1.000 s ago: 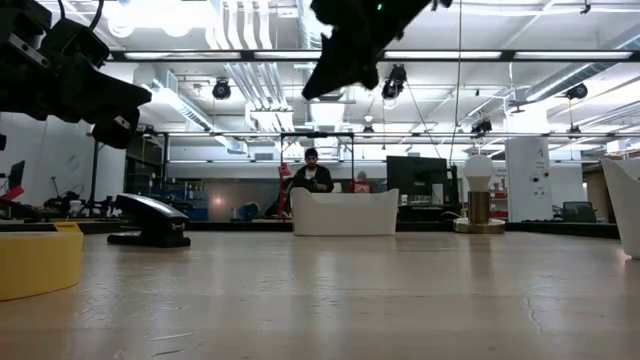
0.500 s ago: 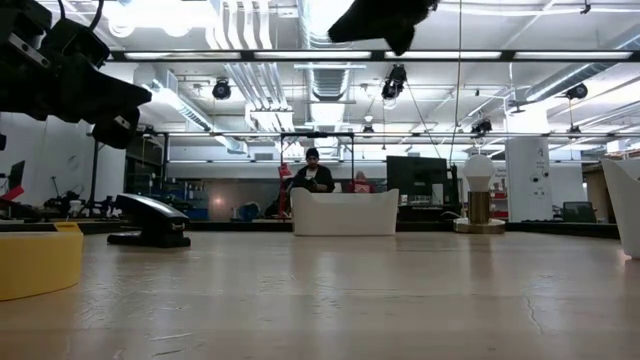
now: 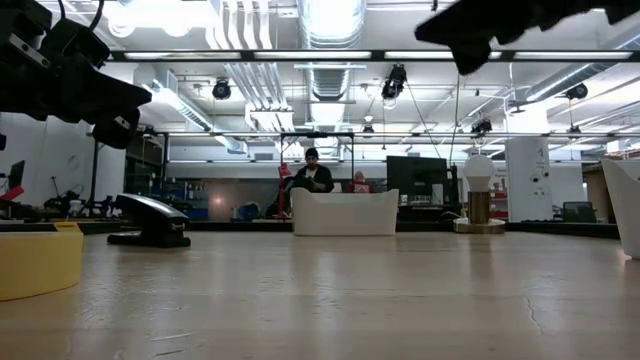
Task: Pick and place Stapler, Stapler remover, tape
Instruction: Put the yellow tape into the white bin
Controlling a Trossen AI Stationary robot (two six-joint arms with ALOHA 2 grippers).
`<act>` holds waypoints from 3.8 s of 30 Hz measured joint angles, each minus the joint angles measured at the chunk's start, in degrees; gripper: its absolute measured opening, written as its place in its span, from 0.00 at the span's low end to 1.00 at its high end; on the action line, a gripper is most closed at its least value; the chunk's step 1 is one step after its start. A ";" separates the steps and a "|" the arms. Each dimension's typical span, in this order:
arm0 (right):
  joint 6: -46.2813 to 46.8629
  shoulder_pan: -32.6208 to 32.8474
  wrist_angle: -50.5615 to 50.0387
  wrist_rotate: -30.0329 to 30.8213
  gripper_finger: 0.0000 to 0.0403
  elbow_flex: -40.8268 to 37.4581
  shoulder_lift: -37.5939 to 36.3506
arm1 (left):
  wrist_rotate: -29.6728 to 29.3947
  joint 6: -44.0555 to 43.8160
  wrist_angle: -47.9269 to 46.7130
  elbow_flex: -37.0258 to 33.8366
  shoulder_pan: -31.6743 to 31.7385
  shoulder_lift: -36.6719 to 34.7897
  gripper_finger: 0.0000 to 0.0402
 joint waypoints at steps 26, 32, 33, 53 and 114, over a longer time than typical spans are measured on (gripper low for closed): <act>-3.42 0.39 5.04 -4.95 0.02 -25.55 -28.86 | 0.00 0.00 0.00 -0.01 0.01 0.02 0.02; -2.91 0.39 5.15 -4.96 0.02 -28.00 -30.26 | 0.00 0.00 0.00 -0.02 -0.02 0.02 0.02; -2.94 0.42 5.39 -4.95 0.02 -28.04 -30.24 | 0.00 0.00 0.00 0.01 0.00 0.02 0.02; -1.46 -2.36 5.01 -6.32 0.02 -28.22 -31.48 | -14.97 -24.31 21.31 0.13 0.14 0.20 0.02; 4.32 -3.39 4.29 -11.99 0.02 -32.10 -31.66 | 0.74 -13.41 -35.97 61.68 -26.22 87.85 0.31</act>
